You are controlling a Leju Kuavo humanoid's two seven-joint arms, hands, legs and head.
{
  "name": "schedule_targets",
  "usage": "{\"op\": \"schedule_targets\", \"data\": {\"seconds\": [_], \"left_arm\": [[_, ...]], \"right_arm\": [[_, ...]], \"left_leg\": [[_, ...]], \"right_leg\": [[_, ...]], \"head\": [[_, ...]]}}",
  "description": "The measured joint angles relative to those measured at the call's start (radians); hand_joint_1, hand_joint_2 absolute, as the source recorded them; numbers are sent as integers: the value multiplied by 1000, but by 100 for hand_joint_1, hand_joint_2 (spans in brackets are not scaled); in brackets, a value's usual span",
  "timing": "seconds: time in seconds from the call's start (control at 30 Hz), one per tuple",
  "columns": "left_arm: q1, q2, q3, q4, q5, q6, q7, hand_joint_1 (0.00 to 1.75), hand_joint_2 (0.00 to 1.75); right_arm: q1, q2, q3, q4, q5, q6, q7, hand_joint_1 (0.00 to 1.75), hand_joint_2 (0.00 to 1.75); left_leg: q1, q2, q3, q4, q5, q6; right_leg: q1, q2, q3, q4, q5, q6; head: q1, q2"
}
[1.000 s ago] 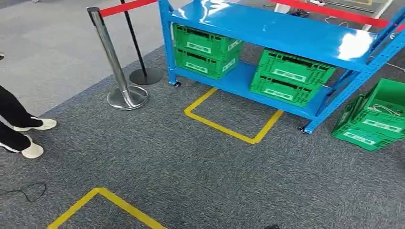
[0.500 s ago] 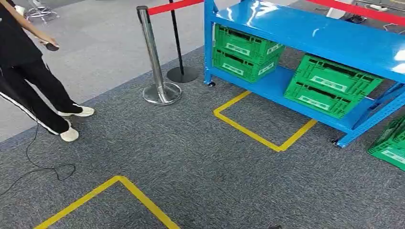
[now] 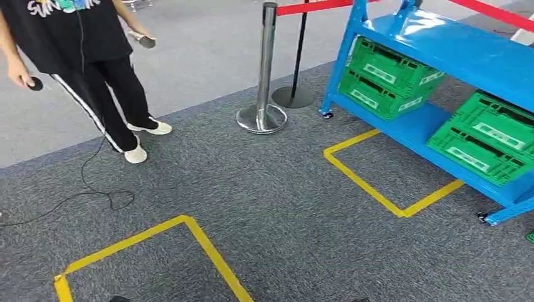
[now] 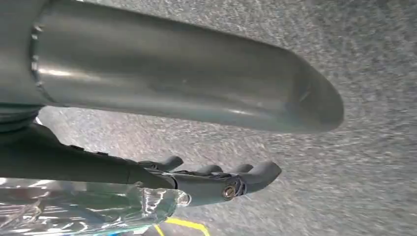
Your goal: Take the parts from the cabinet and place them on the table.
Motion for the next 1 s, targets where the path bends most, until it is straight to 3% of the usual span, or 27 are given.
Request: {"op": "schedule_targets", "data": {"seconds": [0.07, 0.1, 0.13, 0.17, 0.2, 0.23, 0.27, 0.3, 0.37, 0.43, 0.47, 0.5, 0.57, 0.6, 0.63, 0.67, 0.73, 0.77, 0.8, 0.83, 0.93, 0.97, 1.0], "left_arm": [[-6, 0, 14, 0, 31, 4, -68, 0, 0], [-5, 1, 23, 0, 47, 8, -107, 0, 0], [-4, 0, 35, 0, 59, 17, -142, 0, 0], [-3, 0, 42, 0, 69, 32, -168, 0, 0], [-3, 0, 49, 0, 79, 47, -191, 0, 0], [-5, 0, 59, 0, 92, 55, -217, 0, 0], [-5, 0, 68, -1, 108, 48, -241, 0, 0], [-9, 2, 78, -1, 120, 40, -262, 0, 0], [-6, 6, 94, -2, 130, 50, -285, 0, 0], [1, 10, 106, -3, 130, 59, -286, 0, 0], [2, 11, 111, -3, 132, 55, -286, 0, 0], [2, 10, 112, -3, 134, 38, -283, 0, 0], [-8, 7, 113, -3, 129, 27, -250, 0, 0], [-9, -7, 113, -3, 122, 50, -228, 0, 0], [-7, -23, 113, -3, 113, 88, -216, 0, 0], [-4, -33, 113, -3, 108, 115, -216, 0, 0], [-4, -50, 113, -3, 103, 121, -223, 0, 0], [-5, -60, 113, -3, 101, 119, -226, 0, 0], [-7, -68, 113, -2, 99, 116, -228, 0, 0], [-12, -74, 112, -2, 96, 102, -228, 0, 0], [-4, -77, 111, -2, 83, 64, -210, 0, 0], [0, -79, 110, -2, 79, 56, -209, 0, 0], [1, -76, 109, -2, 77, 50, -208, 0, 0]], "right_arm": [[6, 0, -2, 0, -5, 0, -1, 0, 0], [8, 2, -5, 0, -10, 0, -2, 0, 0], [8, 2, -9, 0, -14, -2, -2, 0, 0], [8, 3, -12, 0, -17, -3, -3, 0, 0], [8, 3, -15, 0, -21, -4, -3, 0, 0], [8, 4, -18, 0, -24, -7, -4, 0, 0], [9, 5, -23, 0, -26, -10, -6, 0, 0], [9, 5, -27, 0, -28, -12, -6, 0, 0], [9, 8, -34, 0, -32, -15, -10, 0, 0], [9, 8, -38, 0, -35, -18, -10, 0, 0], [7, 9, -40, 0, -34, -19, -12, 0, 0], [8, 11, -41, 0, -33, -19, -13, 0, 0], [13, 12, -43, 0, -34, -19, -14, 0, 0], [14, 13, -47, 0, -39, -19, -13, 0, 0], [14, 13, -52, 0, -43, -19, -10, 0, 0], [13, 13, -56, 0, -44, -19, -8, 0, 0], [12, 16, -59, 0, -45, -21, -5, 0, 0], [12, 18, -59, 0, -45, -22, -5, 0, 0], [11, 18, -60, 0, -45, -23, -5, 0, 0], [11, 19, -63, 0, -44, -23, -6, 0, 0], [8, 19, -69, 0, -42, -24, -5, 0, 0], [6, 19, -70, 0, -41, -24, -5, 0, 0], [5, 19, -72, 0, -41, -25, -5, 0, 0]], "left_leg": [[-1, -27, -5, 0, 2, 5], [-2, -40, -5, 0, 2, 5], [-2, -52, -5, 1, 2, 5], [-2, -67, -4, 1, 2, 5], [-2, -81, -2, 1, 3, 4], [-1, -96, -1, 1, 3, 3], [1, -108, -1, 1, 5, 0], [-4, -121, -6, 7, 5, -7], [3, -141, -14, 1, 14, -20], [6, -157, -19, -2, 20, -33], [1, -94, -27, 13, 4, -33], [-3, -52, -51, 62, -34, -37], [-2, -29, -124, 216, -111, -42], [-2, -27, -151, 278, -131, -44], [-2, -26, -160, 300, -130, -45], [-2, -25, -144, 277, -105, -44], [-2, -9, -64, 133, -27, -43], [-2, 29, -17, 55, 2, -43], [-11, 75, 2, 21, -10, -49], [-10, 61, -1, 11, -13, -27], [-12, 27, -4, 10, -12, -12], [-8, 19, -2, 8, -10, -7], [-7, 12, -3, 8, -8, 1]], "right_leg": [[-1, 26, -79, 170, -78, 3], [-1, 29, -107, 222, -91, 3], [-1, 30, -114, 227, -79, 1], [-1, 31, -99, 189, -46, -2], [-1, 37, -65, 111, 4, -5], [-3, 57, -24, 22, 51, -9], [-8, 108, 11, -58, 83, -11], [-13, 131, 17, -83, 76, -10], [-6, 110, 23, -77, 78, -11], [-7, 86, 23, -88, 89, -26], [-8, 72, 27, -95, 95, -33], [-7, 60, 27, -98, 96, -37], [-3, 27, 24, -97, 96, -40], [-2, 10, 24, -97, 95, -42], [-2, -4, 23, -97, 94, -42], [-2, -18, 24, -97, 94, -41], [-2, -44, 26, -96, 91, -37], [-1, -54, 28, -94, 88, -32], [9, -61, 21, -89, 83, -25], [14, -72, 17, -82, 77, -21], [10, -102, 33, -83, 72, -13], [6, -72, 26, -72, 59, -4], [4, -15, 10, -29, 27, 0]], "head": [[3, 0], [3, 0], [3, 0], [3, 0], [3, 0], [4, 0], [4, 0], [1, 0], [2, 0], [1, 0], [1, 0], [-7, 0], [-9, 0], [-8, 0], [-9, 0], [-8, 0], [-9, 0], [-8, 0], [-11, 0], [-8, 0], [-6, 0], [-5, 0], [-2, 0]]}}
